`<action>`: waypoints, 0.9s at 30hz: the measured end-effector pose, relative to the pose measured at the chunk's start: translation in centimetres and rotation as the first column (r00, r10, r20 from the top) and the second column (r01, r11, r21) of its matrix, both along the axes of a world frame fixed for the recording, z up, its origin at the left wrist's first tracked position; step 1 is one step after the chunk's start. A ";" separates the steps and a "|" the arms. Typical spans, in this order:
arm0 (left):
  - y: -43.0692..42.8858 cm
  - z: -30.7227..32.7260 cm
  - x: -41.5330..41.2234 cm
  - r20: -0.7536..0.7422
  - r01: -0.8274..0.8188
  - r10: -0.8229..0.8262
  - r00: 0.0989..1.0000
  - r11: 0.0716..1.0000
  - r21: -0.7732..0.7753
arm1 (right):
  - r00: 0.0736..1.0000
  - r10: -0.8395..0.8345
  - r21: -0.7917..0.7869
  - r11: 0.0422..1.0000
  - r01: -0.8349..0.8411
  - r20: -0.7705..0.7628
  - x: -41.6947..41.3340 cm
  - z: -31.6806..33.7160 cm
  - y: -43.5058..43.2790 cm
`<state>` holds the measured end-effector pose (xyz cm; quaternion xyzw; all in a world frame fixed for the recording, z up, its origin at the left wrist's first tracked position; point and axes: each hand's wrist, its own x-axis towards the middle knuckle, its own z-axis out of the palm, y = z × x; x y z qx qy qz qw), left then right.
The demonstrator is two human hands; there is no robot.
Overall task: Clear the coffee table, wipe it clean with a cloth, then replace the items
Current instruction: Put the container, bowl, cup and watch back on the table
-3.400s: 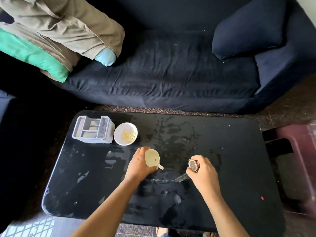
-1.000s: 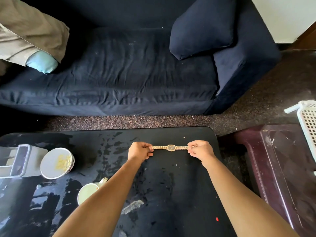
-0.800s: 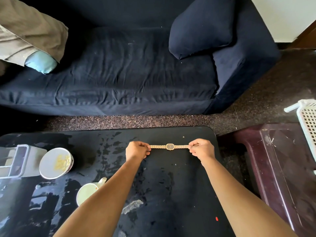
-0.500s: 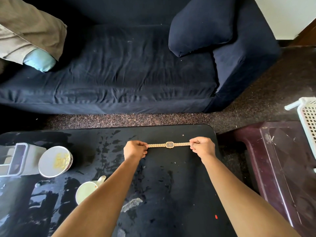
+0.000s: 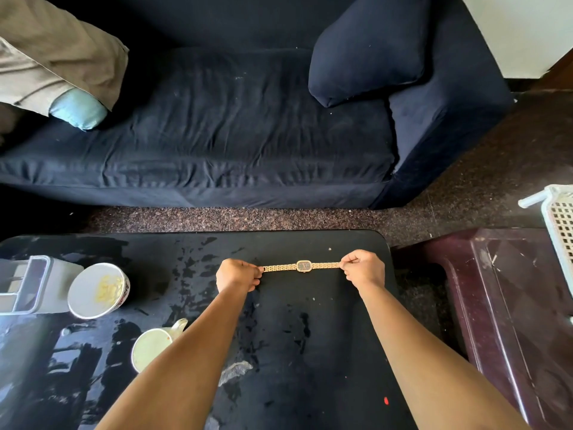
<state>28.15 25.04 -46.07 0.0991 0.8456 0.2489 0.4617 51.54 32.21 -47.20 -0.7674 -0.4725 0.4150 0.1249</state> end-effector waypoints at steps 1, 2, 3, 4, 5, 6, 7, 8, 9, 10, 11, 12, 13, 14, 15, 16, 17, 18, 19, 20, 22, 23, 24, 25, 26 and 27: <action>0.0 -0.1 0.0 -0.006 0.000 0.000 1.000 1.000 0.002 | 1.000 -0.006 -0.011 1.000 0.006 0.004 0.0 -0.1 0.1; 0.1 0.0 0.1 -0.013 0.004 -0.004 1.000 1.000 0.001 | 1.000 -0.016 -0.021 1.000 0.016 0.006 0.0 -0.1 0.3; 0.1 0.0 0.1 -0.022 0.016 -0.016 1.000 1.000 -0.003 | 1.000 -0.027 -0.036 0.999 0.028 0.007 -0.1 -0.1 0.3; 0.1 0.1 0.2 -0.032 0.029 -0.029 0.999 1.000 -0.004 | 0.999 -0.034 -0.045 0.998 0.035 0.010 -0.1 -0.1 0.3; 0.2 0.1 0.2 -0.044 0.038 -0.038 0.998 0.999 -0.003 | 0.999 -0.037 -0.049 0.998 0.038 0.014 -0.1 -0.1 0.4; 0.2 0.0 0.3 -0.057 0.043 -0.043 0.997 0.999 0.000 | 0.999 -0.038 -0.050 0.998 0.039 0.020 -0.1 -0.2 0.4; 0.1 0.0 0.4 -0.069 0.046 -0.046 0.997 0.999 0.003 | 0.999 -0.046 -0.056 0.997 0.047 0.024 -0.1 -0.3 0.4; 0.0 0.0 0.4 -0.076 0.047 -0.047 0.996 0.999 0.004 | 0.998 -0.064 -0.066 0.996 0.066 0.029 -0.2 -0.3 0.3; 0.1 0.1 0.5 -0.075 0.045 -0.044 0.996 0.999 0.006 | 0.995 -0.090 -0.078 0.993 0.093 0.040 -0.2 -0.2 0.2; 0.1 0.1 0.4 -0.070 0.039 -0.038 0.997 0.999 0.007 | 0.992 -0.111 -0.086 0.990 0.115 0.054 -0.2 -0.3 0.2; 0.1 0.1 0.3 -0.068 0.033 -0.033 0.997 0.999 0.006 | 0.990 -0.126 -0.091 0.987 0.132 0.070 -0.3 -0.4 0.2; 0.0 0.1 0.2 -0.068 0.035 -0.035 0.997 0.999 0.004 | 0.987 -0.142 -0.087 0.985 0.149 0.076 -0.3 -0.5 0.0; -0.1 0.2 0.0 -0.068 0.038 -0.037 0.997 0.999 0.004 | 0.986 -0.153 -0.079 0.984 0.159 0.072 -0.4 -0.5 -0.1; -0.2 0.3 -0.1 -0.068 0.040 -0.039 0.997 0.999 0.010 | 0.985 -0.158 -0.067 0.984 0.162 0.067 -0.4 -0.3 -0.4; -0.4 0.3 -0.2 -0.069 0.045 -0.044 0.997 0.999 0.019 | 0.985 -0.160 -0.056 0.985 0.164 0.062 -0.5 0.1 -0.6; -0.6 0.4 -0.2 -0.067 0.052 -0.050 0.996 0.998 0.026 | 0.985 -0.162 -0.039 0.986 0.165 0.054 -0.5 0.5 -0.7; -0.9 0.6 -0.2 -0.075 0.073 -0.070 0.995 0.997 0.030 | 0.985 -0.167 -0.024 0.985 0.168 0.044 -0.5 1.2 -0.9; -1.2 0.9 -0.2 -0.100 0.093 -0.089 0.991 0.995 0.037 | 0.986 -0.164 -0.010 0.986 0.165 0.035 -0.5 1.7 -1.2; -1.6 1.5 0.0 -0.139 0.122 -0.114 0.984 0.991 0.054 | 0.987 -0.159 -0.001 0.987 0.159 0.026 -0.5 2.6 -1.7; -1.9 2.2 0.2 -0.175 0.149 -0.134 0.976 0.986 0.078 | 0.989 -0.151 0.014 0.989 0.150 0.013 -0.4 3.4 -2.2; -2.6 4.0 1.1 -0.214 0.202 -0.170 0.962 0.969 0.140 | 0.990 -0.141 0.044 0.989 0.141 -0.017 -0.1 5.5 -3.5; -3.0 4.9 1.8 -0.218 0.219 -0.180 0.959 0.960 0.172 | 0.989 -0.140 0.064 0.988 0.143 -0.038 0.3 6.4 -4.2; -3.2 5.9 2.8 -0.214 0.233 -0.189 0.958 0.951 0.205 | 0.988 -0.144 0.096 0.984 0.149 -0.058 1.0 7.5 -4.9; -3.6 6.9 3.7 -0.201 0.231 -0.185 0.962 0.943 0.239 | 0.988 -0.135 0.136 0.980 0.144 -0.071 1.7 8.7 -5.6; -3.8 7.8 4.5 -0.188 0.222 -0.175 0.966 0.938 0.267 | 0.990 -0.117 0.167 0.978 0.129 -0.076 2.2 9.7 -6.1; -4.0 8.9 5.7 -0.171 0.224 -0.179 0.969 0.930 0.293 | 0.990 -0.120 0.200 0.971 0.133 -0.076 3.4 11.1 -6.7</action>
